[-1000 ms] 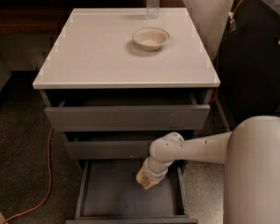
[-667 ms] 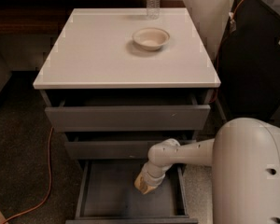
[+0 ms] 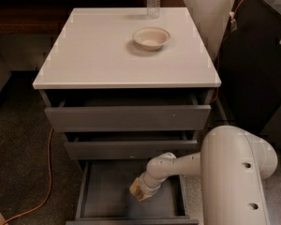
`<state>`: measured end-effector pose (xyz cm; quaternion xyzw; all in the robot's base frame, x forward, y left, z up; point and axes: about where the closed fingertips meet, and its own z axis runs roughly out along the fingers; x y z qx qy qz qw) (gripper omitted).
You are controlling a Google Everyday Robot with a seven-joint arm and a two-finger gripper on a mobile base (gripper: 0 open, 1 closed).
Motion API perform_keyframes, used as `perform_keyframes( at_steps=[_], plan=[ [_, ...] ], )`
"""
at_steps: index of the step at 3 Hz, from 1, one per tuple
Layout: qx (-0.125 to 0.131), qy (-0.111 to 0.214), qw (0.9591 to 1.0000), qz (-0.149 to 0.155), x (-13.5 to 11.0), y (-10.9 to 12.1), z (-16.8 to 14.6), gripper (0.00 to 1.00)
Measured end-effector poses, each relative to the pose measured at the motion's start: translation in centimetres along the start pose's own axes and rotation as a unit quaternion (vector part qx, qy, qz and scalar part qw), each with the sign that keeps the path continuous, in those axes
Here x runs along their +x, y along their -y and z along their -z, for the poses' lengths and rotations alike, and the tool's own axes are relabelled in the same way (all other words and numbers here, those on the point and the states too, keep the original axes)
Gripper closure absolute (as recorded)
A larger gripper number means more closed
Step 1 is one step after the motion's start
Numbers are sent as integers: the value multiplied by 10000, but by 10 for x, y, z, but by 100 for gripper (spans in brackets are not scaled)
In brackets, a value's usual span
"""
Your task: Place sponge into bottom drawer
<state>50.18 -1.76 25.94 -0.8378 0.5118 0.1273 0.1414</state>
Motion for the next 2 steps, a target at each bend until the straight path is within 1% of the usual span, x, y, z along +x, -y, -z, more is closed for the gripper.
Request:
perform_keyframes(
  at_steps=[1,2],
  plan=[
    [161,87,9995,249,-3,6,-44,99],
    [303,111,9989,350,-2,10,-66,99]
  ],
)
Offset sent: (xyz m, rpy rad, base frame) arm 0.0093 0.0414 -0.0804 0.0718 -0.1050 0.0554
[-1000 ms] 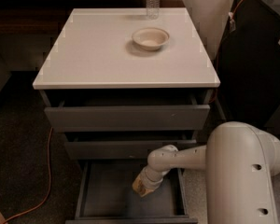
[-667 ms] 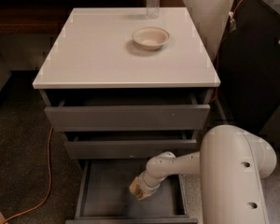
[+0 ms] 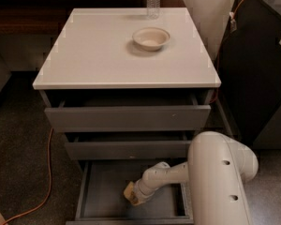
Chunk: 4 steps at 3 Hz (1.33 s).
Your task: Place sponge into bottom drawer
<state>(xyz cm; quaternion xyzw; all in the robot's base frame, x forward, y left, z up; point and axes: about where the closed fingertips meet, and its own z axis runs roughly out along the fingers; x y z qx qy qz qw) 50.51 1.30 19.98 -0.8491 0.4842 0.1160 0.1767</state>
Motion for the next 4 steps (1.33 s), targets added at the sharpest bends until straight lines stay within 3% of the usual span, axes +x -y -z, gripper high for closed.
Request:
perform_keyframes(
  at_steps=[1,3,4],
  plan=[
    [105,71,9999,35,7,3,-17,74],
    [140,189,9997,94,10,3,-21,28],
    [121,202,9997,92,8,1,-24,0]
  ],
)
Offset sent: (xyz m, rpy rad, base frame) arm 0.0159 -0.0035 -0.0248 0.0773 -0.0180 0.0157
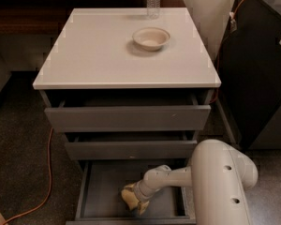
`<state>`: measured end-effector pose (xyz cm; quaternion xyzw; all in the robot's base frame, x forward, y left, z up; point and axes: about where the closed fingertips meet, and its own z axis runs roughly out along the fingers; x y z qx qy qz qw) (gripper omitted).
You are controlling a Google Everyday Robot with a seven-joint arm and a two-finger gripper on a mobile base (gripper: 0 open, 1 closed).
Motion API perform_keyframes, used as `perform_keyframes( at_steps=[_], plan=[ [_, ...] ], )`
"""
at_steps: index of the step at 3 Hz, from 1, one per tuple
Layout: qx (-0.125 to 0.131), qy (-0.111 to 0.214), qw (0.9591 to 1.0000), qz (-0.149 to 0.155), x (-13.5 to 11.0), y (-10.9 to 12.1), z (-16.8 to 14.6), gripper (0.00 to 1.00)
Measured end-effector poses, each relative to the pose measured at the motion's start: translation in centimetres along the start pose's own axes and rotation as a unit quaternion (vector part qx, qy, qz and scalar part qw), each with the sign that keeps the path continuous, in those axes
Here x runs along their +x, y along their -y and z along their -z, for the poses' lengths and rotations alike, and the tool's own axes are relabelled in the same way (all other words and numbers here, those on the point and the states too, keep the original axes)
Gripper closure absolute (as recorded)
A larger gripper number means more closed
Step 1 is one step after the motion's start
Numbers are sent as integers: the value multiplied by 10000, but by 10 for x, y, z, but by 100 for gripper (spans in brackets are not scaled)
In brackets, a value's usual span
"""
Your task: Place sponge into bottom drawer
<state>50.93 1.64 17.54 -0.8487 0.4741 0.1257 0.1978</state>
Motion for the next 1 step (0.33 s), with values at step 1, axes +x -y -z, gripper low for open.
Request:
perform_keyframes(
  at_steps=[1],
  plan=[
    [-3,2,10000,0,0,0,0,0]
  ],
)
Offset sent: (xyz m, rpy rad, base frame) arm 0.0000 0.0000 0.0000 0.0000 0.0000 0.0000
